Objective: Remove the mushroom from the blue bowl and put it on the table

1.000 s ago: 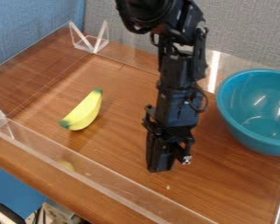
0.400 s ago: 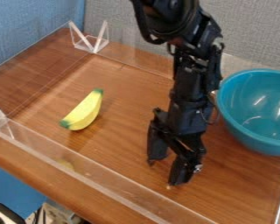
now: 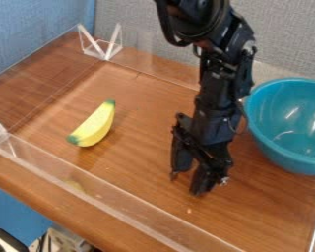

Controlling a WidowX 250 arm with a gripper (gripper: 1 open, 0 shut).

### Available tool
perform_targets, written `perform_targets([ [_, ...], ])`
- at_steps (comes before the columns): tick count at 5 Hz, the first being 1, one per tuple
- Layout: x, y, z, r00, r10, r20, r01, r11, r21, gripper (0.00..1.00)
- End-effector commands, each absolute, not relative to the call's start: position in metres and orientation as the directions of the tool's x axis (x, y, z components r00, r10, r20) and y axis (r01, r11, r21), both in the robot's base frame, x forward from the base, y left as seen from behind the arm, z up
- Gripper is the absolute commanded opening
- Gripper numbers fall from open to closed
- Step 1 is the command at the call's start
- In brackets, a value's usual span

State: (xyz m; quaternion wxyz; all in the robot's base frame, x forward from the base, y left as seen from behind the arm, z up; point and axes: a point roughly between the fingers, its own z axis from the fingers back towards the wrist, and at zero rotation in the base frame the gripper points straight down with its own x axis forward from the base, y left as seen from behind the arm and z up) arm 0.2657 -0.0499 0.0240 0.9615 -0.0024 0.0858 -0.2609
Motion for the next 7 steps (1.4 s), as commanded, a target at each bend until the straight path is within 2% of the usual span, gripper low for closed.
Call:
perform_targets([
  [1,0.279,-0.054,0.040,0.870,-0.481,-0.106,0.481,0.876,-0.028,0.00],
  [2,0.277,-0.043,0.050,0.844,-0.526,-0.109,0.527,0.849,-0.015,1.00],
  [3,0.273,-0.043,0.059,0.849,-0.517,-0.111,0.521,0.854,0.003,1.00],
  [4,0.268,-0.043,0.076,0.857,-0.503,-0.108,0.510,0.860,0.039,1.00],
  [6,0.283,-0.024,0.119,0.903,-0.421,-0.088,0.429,0.894,0.126,1.00],
  [7,0.290,-0.013,0.120,0.917,-0.391,-0.085,0.399,0.905,0.144,1.00],
])
